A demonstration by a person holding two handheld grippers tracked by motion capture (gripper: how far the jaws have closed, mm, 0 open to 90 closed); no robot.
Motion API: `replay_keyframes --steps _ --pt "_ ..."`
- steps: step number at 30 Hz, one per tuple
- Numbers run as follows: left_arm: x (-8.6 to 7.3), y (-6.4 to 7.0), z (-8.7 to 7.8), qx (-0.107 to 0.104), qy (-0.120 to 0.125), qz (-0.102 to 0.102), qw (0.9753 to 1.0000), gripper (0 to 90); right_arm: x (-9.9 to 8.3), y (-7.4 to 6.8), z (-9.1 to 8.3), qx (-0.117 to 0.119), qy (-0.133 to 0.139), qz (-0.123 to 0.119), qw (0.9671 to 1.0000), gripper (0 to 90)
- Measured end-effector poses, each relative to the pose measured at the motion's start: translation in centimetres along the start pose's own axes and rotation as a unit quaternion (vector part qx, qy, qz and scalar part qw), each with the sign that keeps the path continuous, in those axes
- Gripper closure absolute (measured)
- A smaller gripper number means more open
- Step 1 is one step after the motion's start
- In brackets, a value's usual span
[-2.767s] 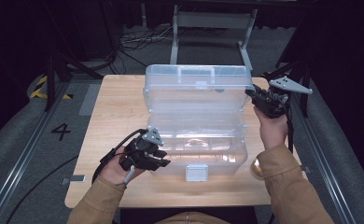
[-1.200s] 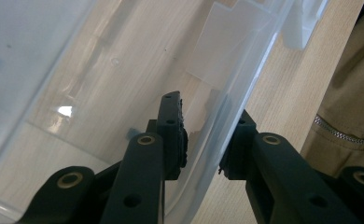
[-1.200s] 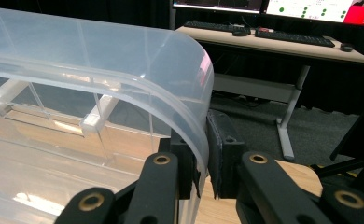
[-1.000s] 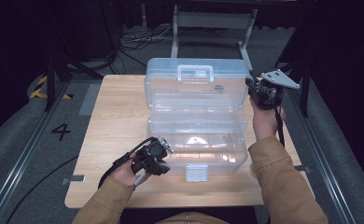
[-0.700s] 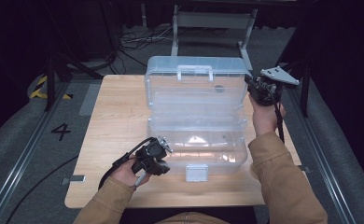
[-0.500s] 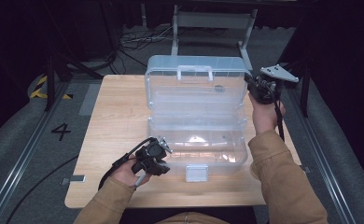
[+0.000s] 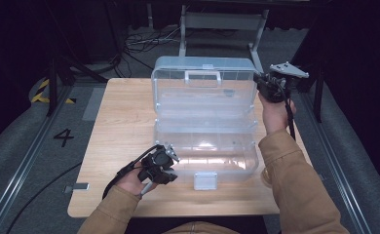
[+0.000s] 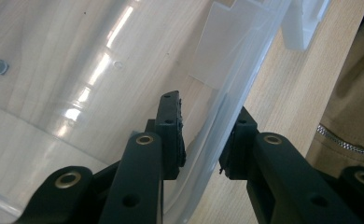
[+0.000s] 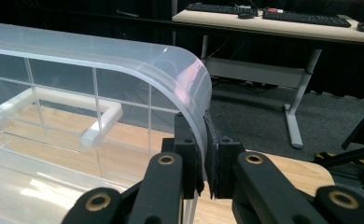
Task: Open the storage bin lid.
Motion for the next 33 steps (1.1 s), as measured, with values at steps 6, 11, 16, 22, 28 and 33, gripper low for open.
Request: replay_keyframes --steps 6,11,16,22,28,33 --pt "0.0 0.0 0.0 -0.001 0.0 -0.001 1.0 72.6 0.1 0.1 0.7 0.003 -0.009 0.004 1.0 84.8" --pt "0.0 0.0 0.0 0.001 0.001 -0.001 1.0 72.4 0.1 0.4 1.4 0.005 -0.008 0.011 0.9999 85.0" --pt "0.0 0.1 0.0 0.001 0.001 -0.002 1.0 72.3 0.1 0.6 2.0 0.008 -0.007 0.014 0.9998 85.2" --pt "0.0 0.1 0.0 0.002 0.002 -0.001 1.0 72.3 0.1 0.8 2.7 0.011 -0.015 0.018 0.9997 85.4" --pt "0.0 0.1 0.0 -0.001 0.007 -0.003 1.0 72.2 -0.1 1.1 3.5 0.018 -0.014 0.018 0.9996 85.3" --pt "0.0 0.1 0.0 -0.003 0.011 -0.005 0.9999 72.2 -0.2 1.2 4.0 0.023 -0.011 0.017 0.9995 85.4"
Point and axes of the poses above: each handheld gripper's, and its own axes: z roughly forward along the jaws, x roughly out of its top, y roughly to its right, the point moved 8 cm from there along z, roughly forward along the jaws, and after that the axes turned 5 degrees about z, right-handed, at the moved point
